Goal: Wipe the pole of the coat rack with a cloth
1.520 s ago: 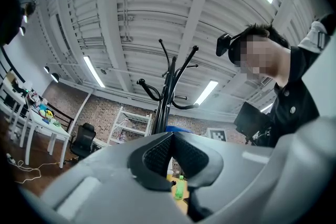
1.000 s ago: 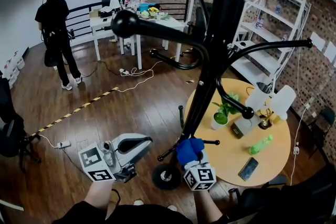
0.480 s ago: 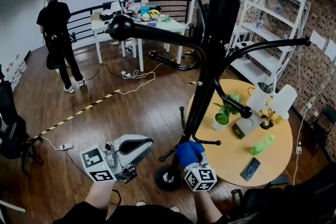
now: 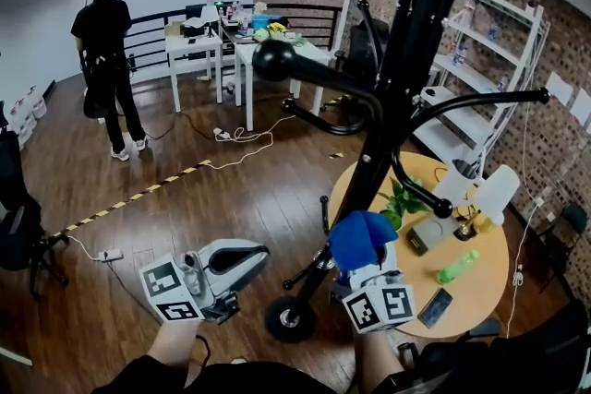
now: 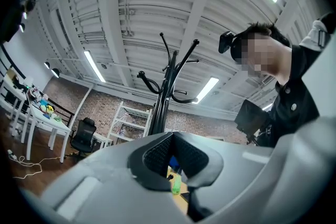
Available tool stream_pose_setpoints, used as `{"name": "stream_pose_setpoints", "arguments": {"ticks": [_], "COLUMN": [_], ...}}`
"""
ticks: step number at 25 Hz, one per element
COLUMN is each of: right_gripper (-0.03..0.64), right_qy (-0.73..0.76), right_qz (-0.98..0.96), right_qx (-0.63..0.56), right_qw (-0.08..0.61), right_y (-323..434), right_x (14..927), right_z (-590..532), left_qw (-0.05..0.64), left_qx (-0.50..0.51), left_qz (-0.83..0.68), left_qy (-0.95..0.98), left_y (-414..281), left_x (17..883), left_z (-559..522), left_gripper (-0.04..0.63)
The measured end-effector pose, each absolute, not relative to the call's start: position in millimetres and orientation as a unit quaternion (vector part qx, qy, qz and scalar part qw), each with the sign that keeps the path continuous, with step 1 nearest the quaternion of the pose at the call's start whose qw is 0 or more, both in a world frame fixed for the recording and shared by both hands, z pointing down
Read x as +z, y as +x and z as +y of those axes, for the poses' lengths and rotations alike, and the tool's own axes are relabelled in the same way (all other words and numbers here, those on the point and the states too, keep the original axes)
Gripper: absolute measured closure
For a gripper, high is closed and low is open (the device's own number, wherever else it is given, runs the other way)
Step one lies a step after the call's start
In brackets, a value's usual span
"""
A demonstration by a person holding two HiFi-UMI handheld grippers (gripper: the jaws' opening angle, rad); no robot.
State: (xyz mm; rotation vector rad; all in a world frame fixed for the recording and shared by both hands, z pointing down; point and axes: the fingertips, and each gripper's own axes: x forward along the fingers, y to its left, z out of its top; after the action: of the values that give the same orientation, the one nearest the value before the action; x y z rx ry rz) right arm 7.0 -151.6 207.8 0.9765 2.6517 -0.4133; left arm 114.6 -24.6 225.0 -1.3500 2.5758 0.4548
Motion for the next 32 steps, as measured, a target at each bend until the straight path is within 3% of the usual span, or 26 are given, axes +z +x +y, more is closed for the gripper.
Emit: {"name": "stream_pose_setpoints", "arguments": {"ticks": [8, 14, 23, 32], "right_gripper": [0.593, 0.594, 0.594, 0.592], "right_qy": [0.346, 0.344, 0.340, 0.331], "right_qz": [0.899, 0.903, 0.922, 0.937], "right_qx": [-0.133, -0.100, -0.094, -0.108], "right_qw": [0.232, 0.239, 0.160, -0.017], "right_y": [15.2, 16.4, 12.3, 8.0], "right_x": [81.6, 84.8, 214.5, 372.5], "right_z": [-148.4, -146.9, -147.0, -145.5], "left_qw": [0.116, 0.118, 0.111, 0.104], "left_qx": [0.159, 0.165, 0.168, 0.171], "left_qz": [0.873, 0.870, 0.864, 0.861], "left_qy": [-0.446, -0.449, -0.461, -0.468], "left_y": [117.0, 113.5, 108.4, 106.4], "left_x": [218.9, 217.7, 224.1, 226.6], "left_z": [-5.2, -3.8, -16.6, -25.8], "left_gripper": [0.592, 0.592, 0.592, 0.592]}}
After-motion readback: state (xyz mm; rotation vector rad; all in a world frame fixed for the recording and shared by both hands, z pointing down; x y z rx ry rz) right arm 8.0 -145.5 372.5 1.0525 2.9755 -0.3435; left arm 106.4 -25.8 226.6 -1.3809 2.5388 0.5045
